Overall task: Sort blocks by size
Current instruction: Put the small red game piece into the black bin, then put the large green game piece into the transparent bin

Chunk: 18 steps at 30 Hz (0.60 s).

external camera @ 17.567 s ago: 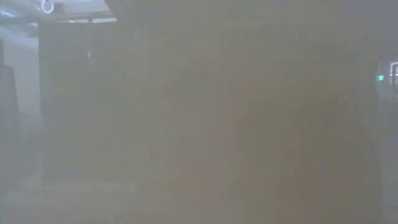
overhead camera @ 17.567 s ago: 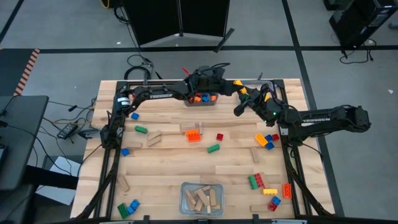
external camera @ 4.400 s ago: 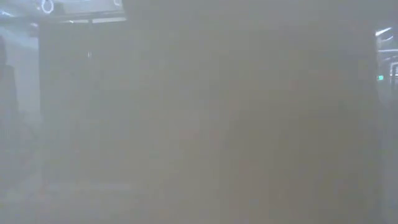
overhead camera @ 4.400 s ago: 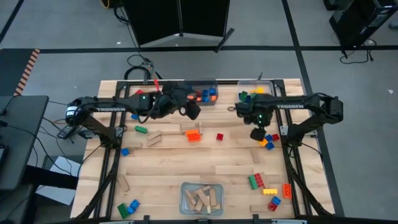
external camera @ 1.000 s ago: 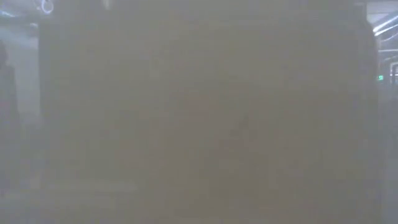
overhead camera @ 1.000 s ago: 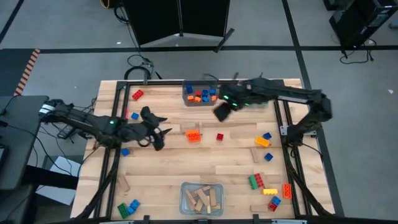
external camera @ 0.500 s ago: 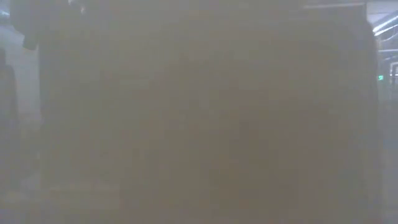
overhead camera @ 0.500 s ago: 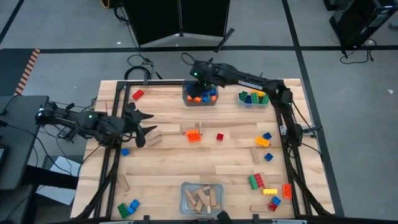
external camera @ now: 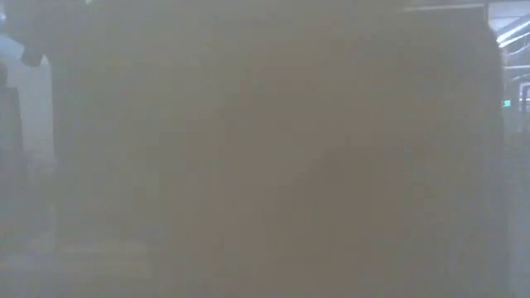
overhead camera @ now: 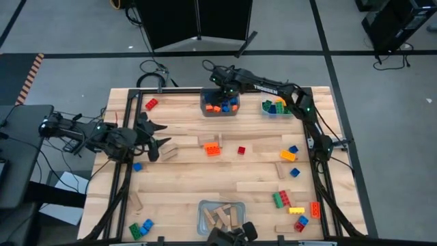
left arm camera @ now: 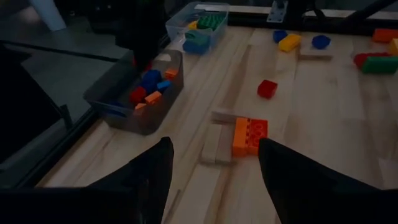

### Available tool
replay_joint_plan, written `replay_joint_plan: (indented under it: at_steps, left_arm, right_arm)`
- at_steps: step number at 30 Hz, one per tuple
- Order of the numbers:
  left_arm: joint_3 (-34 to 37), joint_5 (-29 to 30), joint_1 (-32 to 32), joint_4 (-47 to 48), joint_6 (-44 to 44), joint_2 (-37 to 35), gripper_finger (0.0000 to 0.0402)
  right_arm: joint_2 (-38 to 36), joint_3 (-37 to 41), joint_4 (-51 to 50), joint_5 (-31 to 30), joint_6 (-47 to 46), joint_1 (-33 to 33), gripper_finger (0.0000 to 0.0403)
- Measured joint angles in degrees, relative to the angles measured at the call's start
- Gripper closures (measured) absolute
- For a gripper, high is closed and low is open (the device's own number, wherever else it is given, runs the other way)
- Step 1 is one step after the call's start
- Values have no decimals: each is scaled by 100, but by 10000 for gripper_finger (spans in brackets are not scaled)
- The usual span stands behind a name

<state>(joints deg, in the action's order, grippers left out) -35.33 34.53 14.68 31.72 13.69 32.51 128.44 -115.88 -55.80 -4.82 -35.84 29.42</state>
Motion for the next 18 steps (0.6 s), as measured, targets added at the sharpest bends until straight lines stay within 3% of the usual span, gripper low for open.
replay_joint_plan:
  at_steps: [12,18]
  left_arm:
    - [0,341,0,13,-1,4,161]
    - [0,341,0,-10,0,4,161]
  right_arm:
    - [-9,3,-10,333,-11,13,198]
    - [-206,-56,-483,420,164,17,199]
